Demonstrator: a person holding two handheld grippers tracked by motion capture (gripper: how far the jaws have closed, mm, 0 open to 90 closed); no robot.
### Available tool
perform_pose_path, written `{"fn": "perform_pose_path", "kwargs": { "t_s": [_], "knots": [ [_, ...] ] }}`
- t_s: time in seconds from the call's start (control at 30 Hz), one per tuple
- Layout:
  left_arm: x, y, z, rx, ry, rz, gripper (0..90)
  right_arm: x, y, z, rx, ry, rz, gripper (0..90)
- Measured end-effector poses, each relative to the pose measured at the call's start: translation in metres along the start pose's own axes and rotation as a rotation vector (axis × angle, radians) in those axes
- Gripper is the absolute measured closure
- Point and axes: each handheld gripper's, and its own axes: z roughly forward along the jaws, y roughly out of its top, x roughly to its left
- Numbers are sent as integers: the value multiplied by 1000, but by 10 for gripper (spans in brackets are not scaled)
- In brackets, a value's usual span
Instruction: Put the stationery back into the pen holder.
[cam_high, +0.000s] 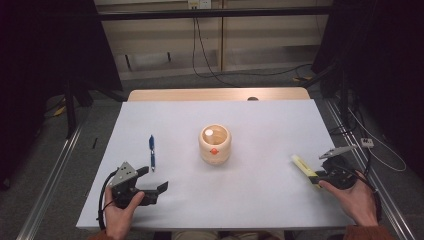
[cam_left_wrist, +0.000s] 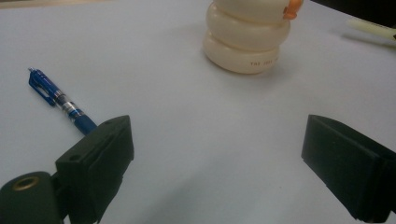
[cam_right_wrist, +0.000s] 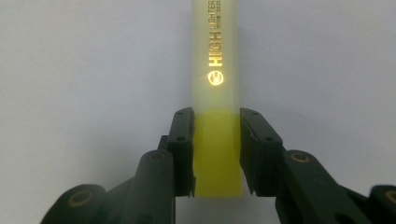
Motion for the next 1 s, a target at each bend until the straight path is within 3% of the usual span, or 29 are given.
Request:
{"fn": "perform_pose_path", "kwargs": {
  "t_s": [0.5, 1.0],
  "knots": [
    [0, -1, 1, 6, -4, 2, 91, 25, 12, -3, -90, 126, -69, 675],
    [-4, -1, 6, 23, -30, 25, 65, 57, 33, 7, -111, 233, -180, 676]
  ]
}}
